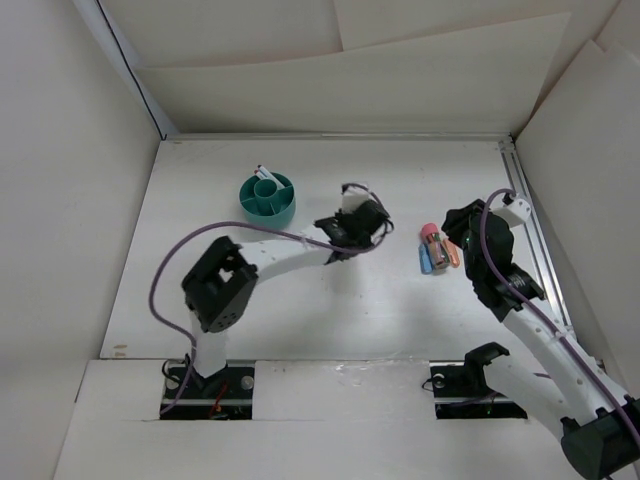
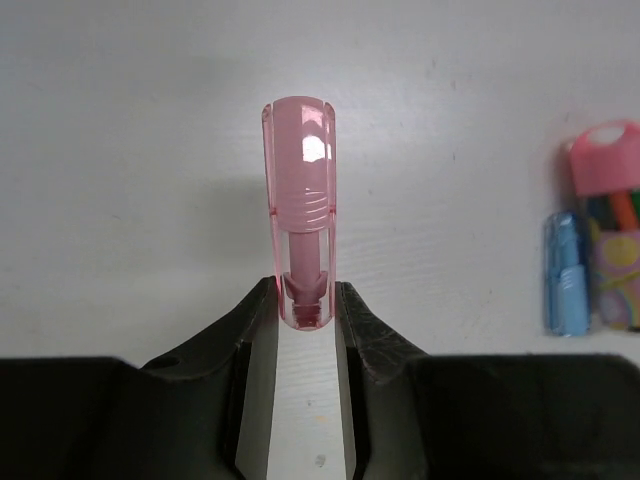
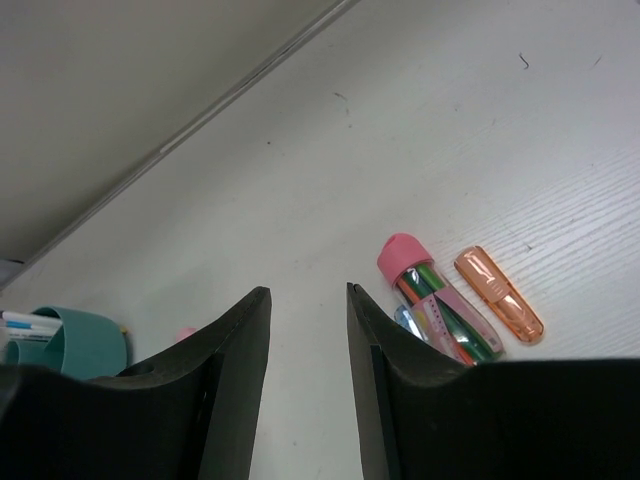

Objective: Sort the stationery into containers
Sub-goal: Place the pen in the storage box.

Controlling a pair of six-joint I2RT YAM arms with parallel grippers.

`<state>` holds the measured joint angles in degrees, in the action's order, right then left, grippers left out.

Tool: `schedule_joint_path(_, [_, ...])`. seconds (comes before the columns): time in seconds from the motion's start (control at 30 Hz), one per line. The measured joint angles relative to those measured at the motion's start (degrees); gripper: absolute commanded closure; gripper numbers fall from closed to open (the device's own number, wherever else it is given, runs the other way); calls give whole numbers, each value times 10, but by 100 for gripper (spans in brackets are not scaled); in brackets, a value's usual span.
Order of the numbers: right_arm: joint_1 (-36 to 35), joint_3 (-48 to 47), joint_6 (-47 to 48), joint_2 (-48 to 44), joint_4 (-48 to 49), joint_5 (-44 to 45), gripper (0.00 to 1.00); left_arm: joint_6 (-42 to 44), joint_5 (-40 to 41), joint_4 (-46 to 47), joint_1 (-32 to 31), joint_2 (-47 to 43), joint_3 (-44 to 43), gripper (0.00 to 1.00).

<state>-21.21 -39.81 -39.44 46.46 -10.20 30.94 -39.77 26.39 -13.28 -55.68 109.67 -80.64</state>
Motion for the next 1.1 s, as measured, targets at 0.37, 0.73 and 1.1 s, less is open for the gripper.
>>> schedule_joint_path(0.37, [3,0,0,-6,0,-21,58,1,-183,-34,268,-254,53,100])
schedule_joint_path(0.73, [9,0,1,-13,3,-38,58,-9,-378,-97,480,-280,69,99])
schedule_joint_path(1.1, [9,0,1,-15,4,-47,58,-37,-433,-109,509,-174,9,99])
